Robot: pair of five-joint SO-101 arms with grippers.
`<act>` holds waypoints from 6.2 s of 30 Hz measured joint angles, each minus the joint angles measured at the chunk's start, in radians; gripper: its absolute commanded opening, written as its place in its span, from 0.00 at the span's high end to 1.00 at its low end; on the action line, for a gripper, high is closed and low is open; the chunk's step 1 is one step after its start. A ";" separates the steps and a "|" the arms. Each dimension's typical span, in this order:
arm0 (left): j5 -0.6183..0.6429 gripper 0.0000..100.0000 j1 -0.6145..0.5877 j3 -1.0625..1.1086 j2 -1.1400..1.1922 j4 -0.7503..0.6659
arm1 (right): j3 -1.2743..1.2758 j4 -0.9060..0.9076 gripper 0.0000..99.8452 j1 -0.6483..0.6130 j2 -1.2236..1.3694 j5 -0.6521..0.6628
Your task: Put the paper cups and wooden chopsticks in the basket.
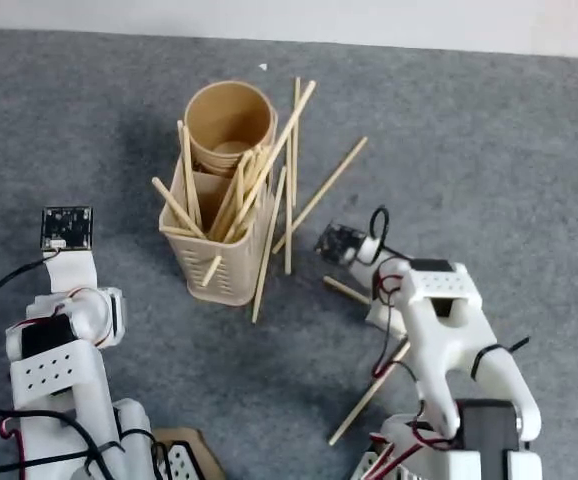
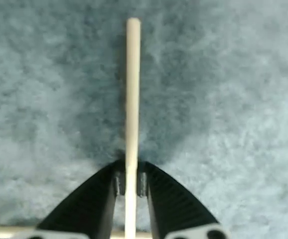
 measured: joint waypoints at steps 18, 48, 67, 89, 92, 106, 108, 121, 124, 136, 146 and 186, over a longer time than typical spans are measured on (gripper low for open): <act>0.000 0.77 0.000 0.049 0.002 -0.051 | -1.128 0.470 1.00 -0.011 0.012 -0.827; 0.000 0.77 0.098 0.084 0.000 -0.064 | -1.447 0.149 0.99 -0.598 0.020 -1.128; 0.000 0.77 0.098 0.084 0.000 -0.064 | -1.142 -0.011 0.86 -0.601 -0.002 -1.083; 0.000 0.77 0.098 0.091 0.000 -0.064 | -1.269 0.993 0.86 -0.193 -0.307 -0.884; 0.000 0.77 0.098 0.091 0.000 -0.064 | -1.079 0.994 0.86 -0.198 -0.376 -0.827; 0.000 0.77 0.098 0.091 0.000 -0.064 | -0.117 0.741 0.86 -0.114 -0.545 -0.583; 0.000 0.77 0.098 0.091 0.000 -0.064 | -0.081 0.713 0.86 -0.117 -0.496 -0.583; 0.000 0.77 0.098 0.091 0.000 -0.064 | -0.026 0.491 0.86 0.048 -0.155 -0.595; 0.000 0.77 0.098 0.091 0.000 -0.064 | -0.026 0.448 0.86 0.066 -0.081 -0.603; 0.000 0.77 0.098 0.091 0.000 -0.064 | -0.048 0.356 1.00 0.071 0.109 -0.680; 0.000 0.77 0.098 0.091 0.000 -0.064 | -0.071 0.365 1.00 0.084 0.152 -0.694; 0.000 0.77 0.098 0.097 0.000 -0.064 | -0.356 -0.689 0.99 -0.649 -0.535 -0.991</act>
